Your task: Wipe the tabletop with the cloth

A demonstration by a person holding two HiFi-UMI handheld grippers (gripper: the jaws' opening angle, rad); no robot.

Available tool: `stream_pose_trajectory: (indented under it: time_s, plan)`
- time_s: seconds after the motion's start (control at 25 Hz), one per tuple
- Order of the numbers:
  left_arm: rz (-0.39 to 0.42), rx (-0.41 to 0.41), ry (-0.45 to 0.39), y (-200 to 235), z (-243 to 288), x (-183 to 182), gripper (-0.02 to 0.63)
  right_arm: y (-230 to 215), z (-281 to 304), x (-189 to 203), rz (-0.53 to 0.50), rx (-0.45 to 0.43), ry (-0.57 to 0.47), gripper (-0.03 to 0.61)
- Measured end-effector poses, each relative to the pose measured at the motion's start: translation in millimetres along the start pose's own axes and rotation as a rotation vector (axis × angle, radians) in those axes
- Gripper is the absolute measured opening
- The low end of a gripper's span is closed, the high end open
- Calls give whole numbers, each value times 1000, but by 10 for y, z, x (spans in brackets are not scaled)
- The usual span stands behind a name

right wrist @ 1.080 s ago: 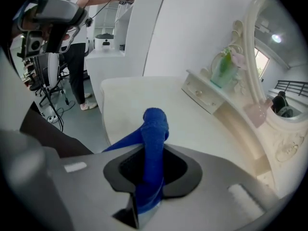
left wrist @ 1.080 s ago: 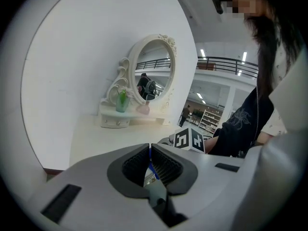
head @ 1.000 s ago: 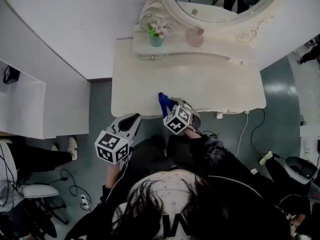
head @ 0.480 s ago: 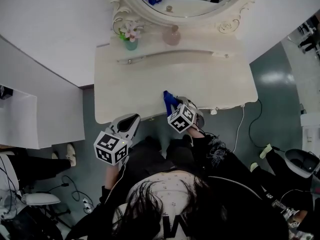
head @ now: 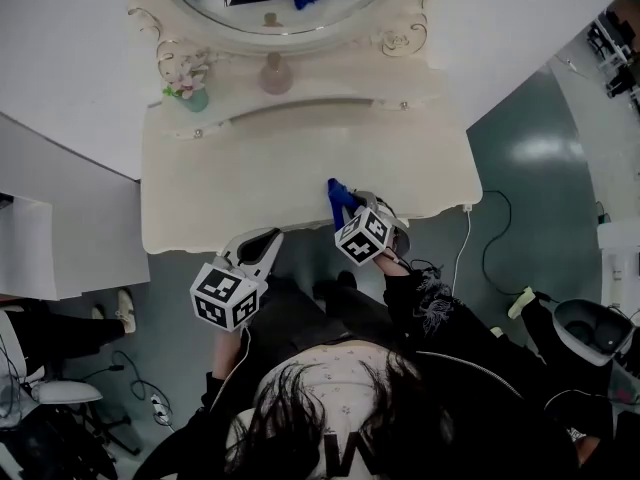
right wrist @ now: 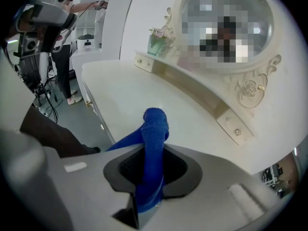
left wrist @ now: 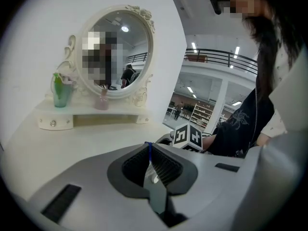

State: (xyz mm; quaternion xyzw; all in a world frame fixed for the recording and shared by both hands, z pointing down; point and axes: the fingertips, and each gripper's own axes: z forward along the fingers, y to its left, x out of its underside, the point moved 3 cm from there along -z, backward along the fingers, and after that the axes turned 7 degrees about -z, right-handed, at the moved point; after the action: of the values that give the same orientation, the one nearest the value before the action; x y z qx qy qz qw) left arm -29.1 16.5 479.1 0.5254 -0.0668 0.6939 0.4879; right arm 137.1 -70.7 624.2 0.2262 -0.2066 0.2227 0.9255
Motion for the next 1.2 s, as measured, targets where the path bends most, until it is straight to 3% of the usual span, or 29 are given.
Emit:
stream_pose_trajectory:
  time_s: [0.24, 0.52, 1.2]
  plan:
    - [8, 30, 13, -644, 503, 63, -3, -383, -185, 541, 4, 2, -13, 78]
    - [29, 18, 17, -995, 759, 64, -3, -755, -349, 1084, 20, 43, 6, 78]
    - [99, 44, 42, -1418, 1027, -3, -3, -1636, -727, 2324, 244, 198, 118, 77]
